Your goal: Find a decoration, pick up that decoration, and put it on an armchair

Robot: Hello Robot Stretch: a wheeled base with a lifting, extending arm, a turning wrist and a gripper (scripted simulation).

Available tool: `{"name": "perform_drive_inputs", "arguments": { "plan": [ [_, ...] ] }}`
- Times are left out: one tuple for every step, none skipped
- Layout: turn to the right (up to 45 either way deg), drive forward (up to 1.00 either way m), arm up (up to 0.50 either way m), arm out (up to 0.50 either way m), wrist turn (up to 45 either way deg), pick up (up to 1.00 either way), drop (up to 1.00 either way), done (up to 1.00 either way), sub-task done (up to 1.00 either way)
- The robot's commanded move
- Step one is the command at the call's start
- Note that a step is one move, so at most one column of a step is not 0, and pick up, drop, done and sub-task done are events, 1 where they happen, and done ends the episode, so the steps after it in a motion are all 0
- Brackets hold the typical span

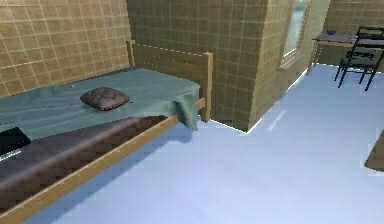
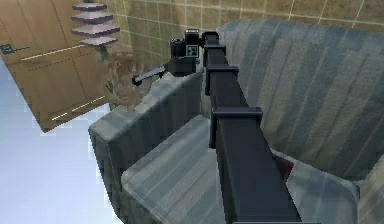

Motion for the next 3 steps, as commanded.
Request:
{"name": "perform_drive_inputs", "arguments": {
  "plan": [
    [0.0, 0.00, 0.00, 0.00, 45.0, 0.00, 0.00, 0.00, 0.00],
    [0.0, 0.00, 0.00, 0.00, 45.0, 0.00, 0.00, 0.00, 0.00],
    [0.0, 0.00, -0.18, 0.00, 0.0, 0.00, 0.00, 0.00, 0.00]
  ]
}}
